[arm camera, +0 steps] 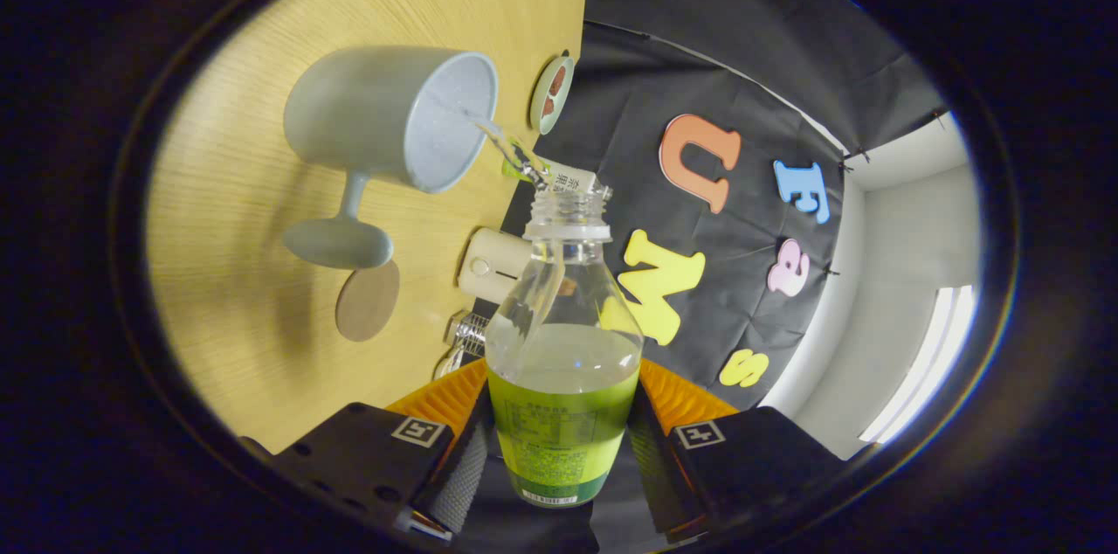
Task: Take the bottle from table, then pour the juice into the cup, finally place the bottle on the coaster
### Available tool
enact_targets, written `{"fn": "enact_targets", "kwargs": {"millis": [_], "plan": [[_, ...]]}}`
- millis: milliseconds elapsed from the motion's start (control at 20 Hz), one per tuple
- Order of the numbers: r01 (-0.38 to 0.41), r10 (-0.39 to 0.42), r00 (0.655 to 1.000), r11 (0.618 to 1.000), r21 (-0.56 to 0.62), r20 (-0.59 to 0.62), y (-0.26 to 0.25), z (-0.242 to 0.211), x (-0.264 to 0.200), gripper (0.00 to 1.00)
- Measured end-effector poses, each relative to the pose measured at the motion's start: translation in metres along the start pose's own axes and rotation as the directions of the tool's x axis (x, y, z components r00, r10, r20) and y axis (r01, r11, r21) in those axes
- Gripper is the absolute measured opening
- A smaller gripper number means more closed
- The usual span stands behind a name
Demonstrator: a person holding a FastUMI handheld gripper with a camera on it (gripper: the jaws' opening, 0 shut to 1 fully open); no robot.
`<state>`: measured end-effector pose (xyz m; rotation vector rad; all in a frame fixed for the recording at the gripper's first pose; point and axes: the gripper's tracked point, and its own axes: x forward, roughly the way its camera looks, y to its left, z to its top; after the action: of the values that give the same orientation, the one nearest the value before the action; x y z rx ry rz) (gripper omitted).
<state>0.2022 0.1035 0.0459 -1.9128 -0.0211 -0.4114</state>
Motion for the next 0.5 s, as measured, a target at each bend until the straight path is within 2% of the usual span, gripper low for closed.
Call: {"fn": "enact_targets", "kwargs": {"millis": [500], "plan": [[0.052, -0.052, 0.999, 0.996, -0.066, 0.002, -0.016, -0.001, 0.0, 0.8]]}}
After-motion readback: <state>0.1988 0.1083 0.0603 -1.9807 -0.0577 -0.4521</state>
